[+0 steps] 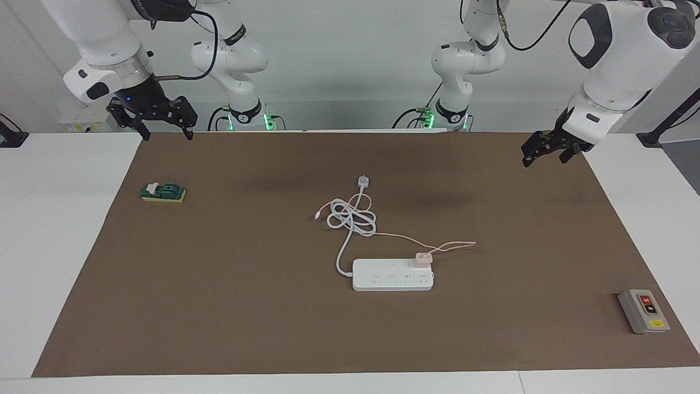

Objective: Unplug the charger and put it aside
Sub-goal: 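Reach the left gripper to the pink charger while the right gripper reaches the strip, then grasp the pink charger with the left gripper while the right gripper holds the strip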

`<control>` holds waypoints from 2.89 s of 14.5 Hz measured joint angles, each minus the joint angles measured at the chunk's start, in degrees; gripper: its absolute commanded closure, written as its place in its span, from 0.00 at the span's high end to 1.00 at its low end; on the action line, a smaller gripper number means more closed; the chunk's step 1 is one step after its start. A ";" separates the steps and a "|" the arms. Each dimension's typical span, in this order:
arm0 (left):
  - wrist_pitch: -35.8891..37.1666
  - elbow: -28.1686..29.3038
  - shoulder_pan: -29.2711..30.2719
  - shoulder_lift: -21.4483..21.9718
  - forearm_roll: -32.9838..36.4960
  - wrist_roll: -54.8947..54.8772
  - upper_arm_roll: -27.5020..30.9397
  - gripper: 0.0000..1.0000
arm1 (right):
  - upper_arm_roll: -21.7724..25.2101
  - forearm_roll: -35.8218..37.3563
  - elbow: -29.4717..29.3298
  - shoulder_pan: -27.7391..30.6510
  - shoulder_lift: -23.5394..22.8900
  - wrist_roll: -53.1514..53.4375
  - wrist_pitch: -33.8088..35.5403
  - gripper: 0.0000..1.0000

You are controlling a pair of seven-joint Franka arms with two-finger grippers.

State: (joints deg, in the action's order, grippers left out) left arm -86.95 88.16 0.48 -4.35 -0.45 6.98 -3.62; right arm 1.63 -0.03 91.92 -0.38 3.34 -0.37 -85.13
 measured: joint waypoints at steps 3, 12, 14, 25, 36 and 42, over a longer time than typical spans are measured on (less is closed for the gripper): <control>-0.08 0.00 -0.15 -0.27 0.00 9.25 -0.36 1.00 | 0.09 0.00 0.00 0.08 0.27 0.00 0.03 1.00; -3.69 -4.48 -7.85 -6.75 -0.06 54.01 -1.09 1.00 | -0.43 -7.18 1.60 1.00 -1.71 19.35 0.09 1.00; -4.52 -6.52 -9.60 -9.23 -0.06 63.36 -1.13 1.00 | -0.66 -11.73 1.72 0.26 -4.61 28.77 -0.71 1.00; -18.06 -8.12 -18.29 -22.26 -0.06 93.84 -1.21 1.00 | -1.18 -37.05 -1.35 -13.33 -28.47 72.03 -25.53 1.00; -24.81 -8.28 -22.14 -29.56 0.16 99.84 -1.08 1.00 | -1.18 -47.03 -20.34 -22.09 -51.81 86.95 -37.53 1.00; -25.22 -8.30 -22.14 -31.17 1.34 98.46 -0.95 0.90 | -0.94 -46.85 -26.23 -22.01 -55.29 86.97 -37.41 1.00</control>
State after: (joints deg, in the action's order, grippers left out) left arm -112.17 79.86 -21.67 -35.53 0.88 105.44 -4.57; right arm 0.69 -46.88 65.69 -22.39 -51.96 86.60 -122.54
